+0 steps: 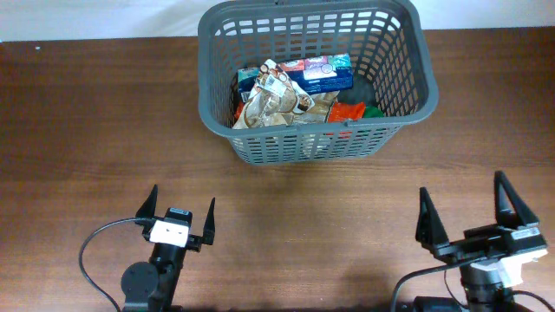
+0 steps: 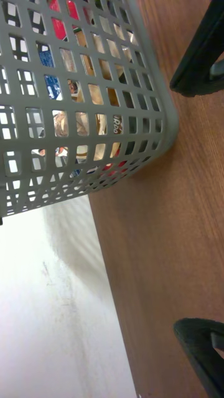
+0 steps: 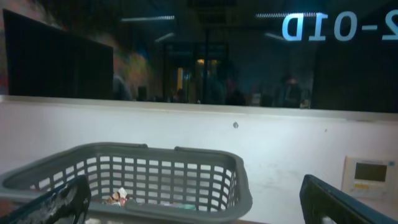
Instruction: Pack container
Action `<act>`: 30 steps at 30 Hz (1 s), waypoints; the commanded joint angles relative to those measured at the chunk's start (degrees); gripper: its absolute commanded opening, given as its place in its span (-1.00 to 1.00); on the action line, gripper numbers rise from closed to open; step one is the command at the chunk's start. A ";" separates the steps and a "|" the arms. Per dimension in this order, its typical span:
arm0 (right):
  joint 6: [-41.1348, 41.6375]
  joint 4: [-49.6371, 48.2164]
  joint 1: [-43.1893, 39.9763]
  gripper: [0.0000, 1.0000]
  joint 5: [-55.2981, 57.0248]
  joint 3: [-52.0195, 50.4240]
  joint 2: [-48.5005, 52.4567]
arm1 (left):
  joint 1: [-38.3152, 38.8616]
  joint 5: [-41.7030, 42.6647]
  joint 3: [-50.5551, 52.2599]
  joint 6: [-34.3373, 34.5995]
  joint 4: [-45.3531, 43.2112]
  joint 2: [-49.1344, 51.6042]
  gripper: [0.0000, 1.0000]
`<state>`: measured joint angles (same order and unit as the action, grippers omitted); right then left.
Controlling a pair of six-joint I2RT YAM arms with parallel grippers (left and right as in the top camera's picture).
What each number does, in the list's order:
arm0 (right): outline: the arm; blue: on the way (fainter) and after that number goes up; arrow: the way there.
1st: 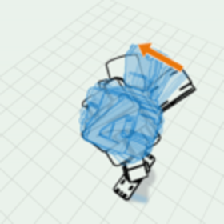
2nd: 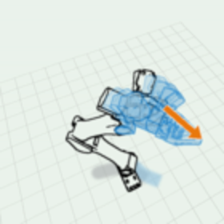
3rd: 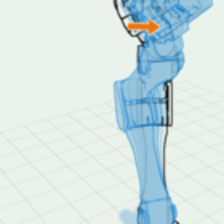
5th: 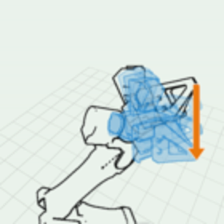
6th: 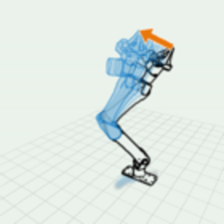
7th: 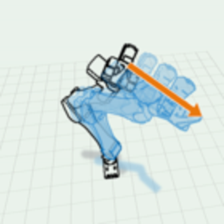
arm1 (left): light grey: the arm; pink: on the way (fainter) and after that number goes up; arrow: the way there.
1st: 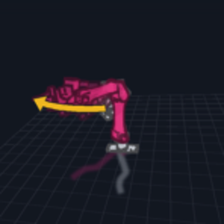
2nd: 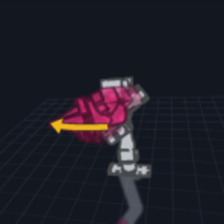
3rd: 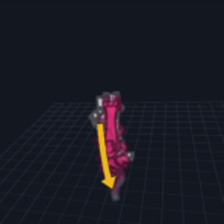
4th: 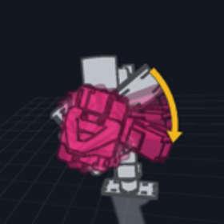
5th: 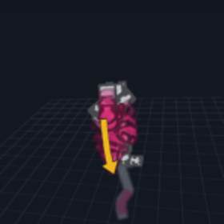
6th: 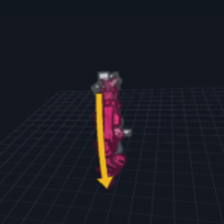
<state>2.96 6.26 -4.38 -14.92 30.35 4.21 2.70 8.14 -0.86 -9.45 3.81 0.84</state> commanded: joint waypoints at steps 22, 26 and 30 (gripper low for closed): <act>0.33 -2.25 0.57 0.97 4.22 -15.69 -4.00 | -0.35 -0.46 0.39 -0.72 0.11 -0.55 0.99; 0.35 -2.25 0.57 0.98 4.22 -19.04 -4.00 | -0.35 -0.46 0.39 -0.72 0.11 -0.55 0.99; 0.35 -2.27 0.57 0.98 4.24 -21.22 -4.00 | -0.35 -0.46 0.39 -0.72 0.11 -0.55 0.99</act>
<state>3.01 4.27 -4.38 -11.64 10.55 0.91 2.70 8.14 -0.86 -9.45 3.81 0.84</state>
